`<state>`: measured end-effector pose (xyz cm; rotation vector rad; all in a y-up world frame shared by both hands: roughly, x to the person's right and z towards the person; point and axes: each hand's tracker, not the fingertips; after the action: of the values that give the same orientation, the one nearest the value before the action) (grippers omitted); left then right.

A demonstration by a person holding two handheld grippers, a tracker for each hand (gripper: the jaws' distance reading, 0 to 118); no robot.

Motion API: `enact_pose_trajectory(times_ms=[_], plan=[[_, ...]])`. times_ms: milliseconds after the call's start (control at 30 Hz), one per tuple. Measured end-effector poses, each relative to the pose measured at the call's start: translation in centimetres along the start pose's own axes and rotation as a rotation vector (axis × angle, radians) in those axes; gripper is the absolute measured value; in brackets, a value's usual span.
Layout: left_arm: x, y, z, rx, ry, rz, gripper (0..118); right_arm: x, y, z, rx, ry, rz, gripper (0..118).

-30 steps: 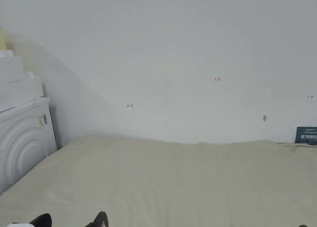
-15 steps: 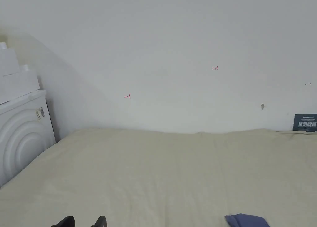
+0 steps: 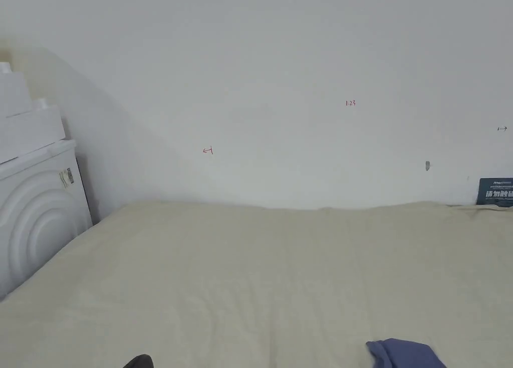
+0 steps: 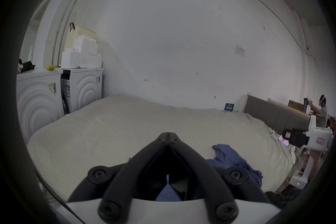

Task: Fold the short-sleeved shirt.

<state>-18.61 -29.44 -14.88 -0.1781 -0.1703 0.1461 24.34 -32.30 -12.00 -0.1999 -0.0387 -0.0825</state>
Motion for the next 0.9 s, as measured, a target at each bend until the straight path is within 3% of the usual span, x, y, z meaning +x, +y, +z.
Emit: enact_pose_trajectory(times_ms=[133,300,433,533,667,833,867,900], plan=[[0.6,-0.5,-0.5,-0.043,0.032,-0.091,0,-0.1,0.1,-0.3,-0.012,-0.022,0.02,2],[0.5,-0.8,-0.9,-0.072,0.052,-0.11,0,0.3,0.1,-0.4,-0.018,0.005,-0.01,2],[-0.1,-1.4,-1.1,-0.096,0.062,-0.109,0,0.1,-0.3,-0.6,-0.043,-0.021,0.019,2],[-1.0,-1.8,-1.5,-0.12,0.066,-0.056,0,0.3,-0.8,-0.7,-0.072,0.007,-0.023,2],[-2.6,-3.0,-4.5,-0.229,0.092,-0.111,0,0.5,-1.8,-1.0,-0.092,0.022,-0.034,2],[-5.6,-5.9,-13.0,-0.378,0.075,-0.077,13,1.0,-3.4,-2.1,-0.141,0.045,-0.08,2],[-6.4,-6.9,-15.6,-0.429,0.068,-0.069,22,1.1,-3.8,-2.5,-0.159,0.044,-0.086,2],[-7.0,-7.8,-17.6,-0.477,0.084,-0.075,39,1.4,-4.2,-2.8,-0.175,0.042,-0.089,2]])
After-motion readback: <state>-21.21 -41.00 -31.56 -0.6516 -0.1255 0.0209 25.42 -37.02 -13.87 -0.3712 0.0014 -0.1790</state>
